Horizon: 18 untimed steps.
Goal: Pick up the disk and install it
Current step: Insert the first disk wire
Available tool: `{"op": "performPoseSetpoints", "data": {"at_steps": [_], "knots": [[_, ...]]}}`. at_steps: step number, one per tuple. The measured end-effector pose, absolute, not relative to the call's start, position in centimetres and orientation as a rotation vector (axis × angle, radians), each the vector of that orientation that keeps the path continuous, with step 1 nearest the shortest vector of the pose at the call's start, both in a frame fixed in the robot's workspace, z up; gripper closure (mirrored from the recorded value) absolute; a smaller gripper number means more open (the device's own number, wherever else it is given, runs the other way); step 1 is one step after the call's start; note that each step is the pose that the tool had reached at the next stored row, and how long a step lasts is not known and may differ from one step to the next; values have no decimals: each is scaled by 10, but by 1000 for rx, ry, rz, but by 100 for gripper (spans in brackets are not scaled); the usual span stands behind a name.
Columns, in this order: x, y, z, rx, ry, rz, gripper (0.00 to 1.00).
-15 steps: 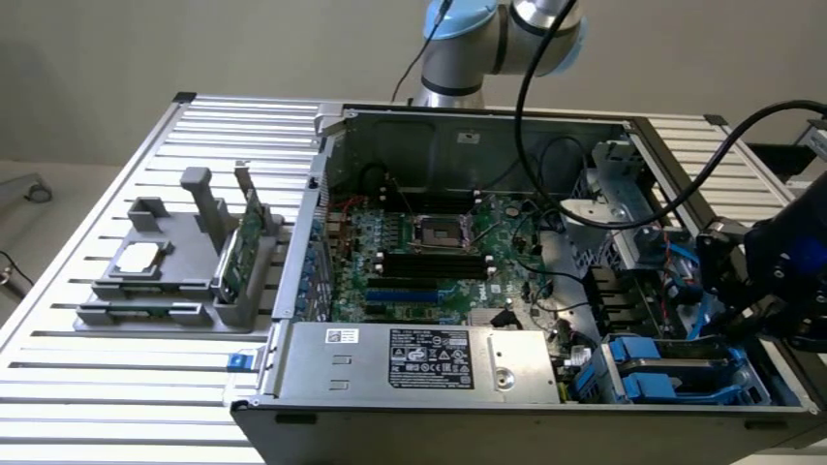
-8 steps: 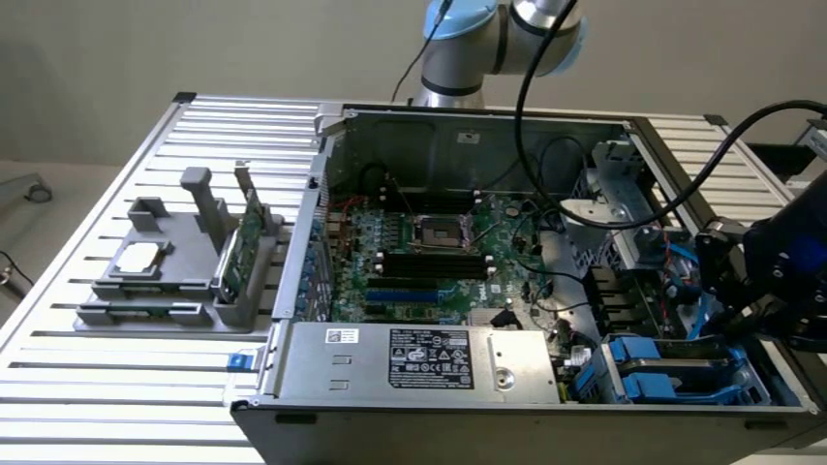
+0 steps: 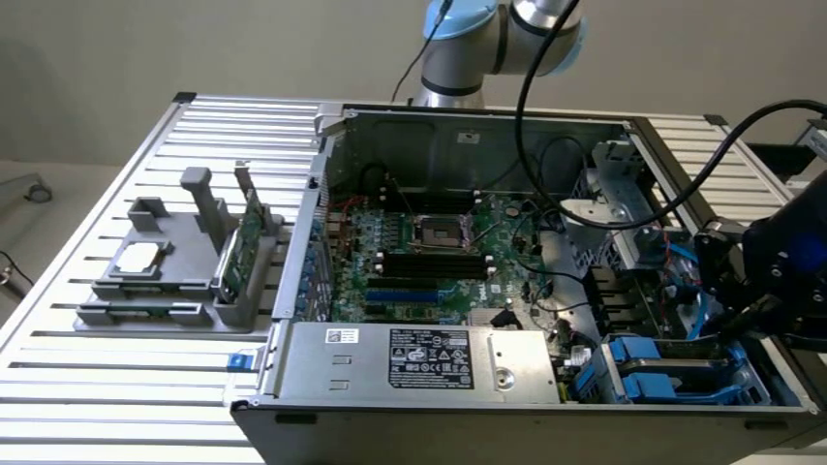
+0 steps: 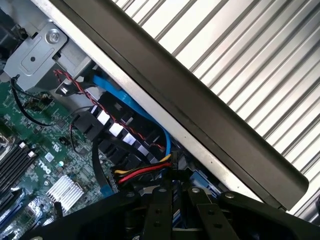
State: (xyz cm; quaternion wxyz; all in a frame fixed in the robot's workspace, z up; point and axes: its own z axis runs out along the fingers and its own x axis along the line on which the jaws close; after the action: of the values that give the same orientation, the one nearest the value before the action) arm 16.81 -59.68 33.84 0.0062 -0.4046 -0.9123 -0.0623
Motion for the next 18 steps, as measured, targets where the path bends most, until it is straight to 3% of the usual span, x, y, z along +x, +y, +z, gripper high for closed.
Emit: {"op": "performPoseSetpoints", "data": {"at_steps": [18], "knots": [[161,-597,342,-1287,-2813,-190,84]]}}
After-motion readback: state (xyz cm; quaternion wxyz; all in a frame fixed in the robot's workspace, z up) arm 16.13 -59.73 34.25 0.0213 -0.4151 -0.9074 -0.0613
